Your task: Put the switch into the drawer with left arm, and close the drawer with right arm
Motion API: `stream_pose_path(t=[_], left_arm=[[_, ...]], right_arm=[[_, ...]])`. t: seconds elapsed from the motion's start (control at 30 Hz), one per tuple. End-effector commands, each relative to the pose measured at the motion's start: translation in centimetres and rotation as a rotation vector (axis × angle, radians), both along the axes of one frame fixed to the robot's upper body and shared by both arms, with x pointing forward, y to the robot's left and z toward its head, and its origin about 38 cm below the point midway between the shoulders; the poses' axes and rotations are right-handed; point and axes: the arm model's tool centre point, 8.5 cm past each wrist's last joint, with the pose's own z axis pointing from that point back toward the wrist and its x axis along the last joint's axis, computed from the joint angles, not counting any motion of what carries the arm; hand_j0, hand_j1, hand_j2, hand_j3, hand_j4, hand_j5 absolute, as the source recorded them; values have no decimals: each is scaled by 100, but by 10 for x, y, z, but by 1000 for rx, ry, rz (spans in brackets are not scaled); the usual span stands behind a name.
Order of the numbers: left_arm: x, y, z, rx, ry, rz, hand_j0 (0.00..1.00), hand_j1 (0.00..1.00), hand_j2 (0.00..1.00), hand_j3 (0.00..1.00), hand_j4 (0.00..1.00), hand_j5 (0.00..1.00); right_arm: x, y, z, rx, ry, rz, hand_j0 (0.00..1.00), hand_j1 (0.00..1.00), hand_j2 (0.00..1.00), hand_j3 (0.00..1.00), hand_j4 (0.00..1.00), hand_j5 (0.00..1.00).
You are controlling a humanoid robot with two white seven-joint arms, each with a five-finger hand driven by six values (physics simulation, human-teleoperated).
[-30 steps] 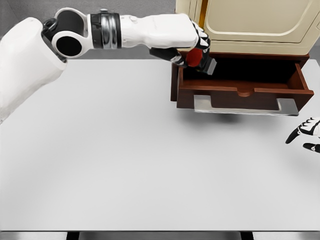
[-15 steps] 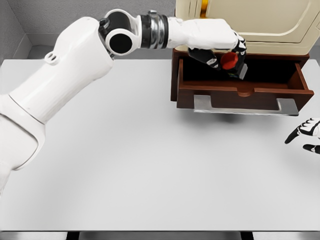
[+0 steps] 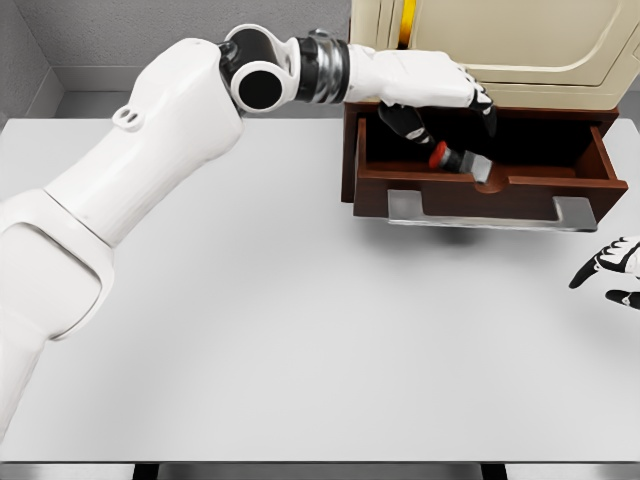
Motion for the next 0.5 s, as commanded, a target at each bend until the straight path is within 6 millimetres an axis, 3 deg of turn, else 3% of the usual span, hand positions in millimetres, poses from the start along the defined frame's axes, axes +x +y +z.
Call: stream_pose_path(t=[0.0, 0.07, 0.17, 0.3, 0.4, 0.47], left_arm=[[2, 2, 1, -8, 7, 10, 92, 92, 92, 92, 92, 92], [2, 2, 2, -15, 10, 8, 99, 99, 99, 99, 99, 99], [-1, 5, 9, -45, 7, -2, 100, 100, 100, 100, 100, 100], [-60, 5, 51, -136, -80, -205, 100, 100, 100, 100, 100, 100], [-93, 27, 56, -146, -120, -283, 100, 100, 100, 100, 100, 100], [-111, 49, 50, -134, -135, -307, 100, 100, 100, 100, 100, 100]], right_arm=[[0, 0, 1, 6, 1, -2, 58, 58, 58, 58, 58, 58], [0, 0, 1, 6, 1, -2, 58, 58, 58, 58, 58, 58], [1, 0, 2, 6, -5, -1, 56, 56, 56, 56, 56, 56], [2, 1, 2, 7, -4, 2, 56, 56, 56, 56, 56, 56], [5, 5, 3, -13, 6, 23, 56, 56, 56, 56, 56, 56], [6, 6, 3, -12, 5, 28, 56, 56, 56, 56, 56, 56]])
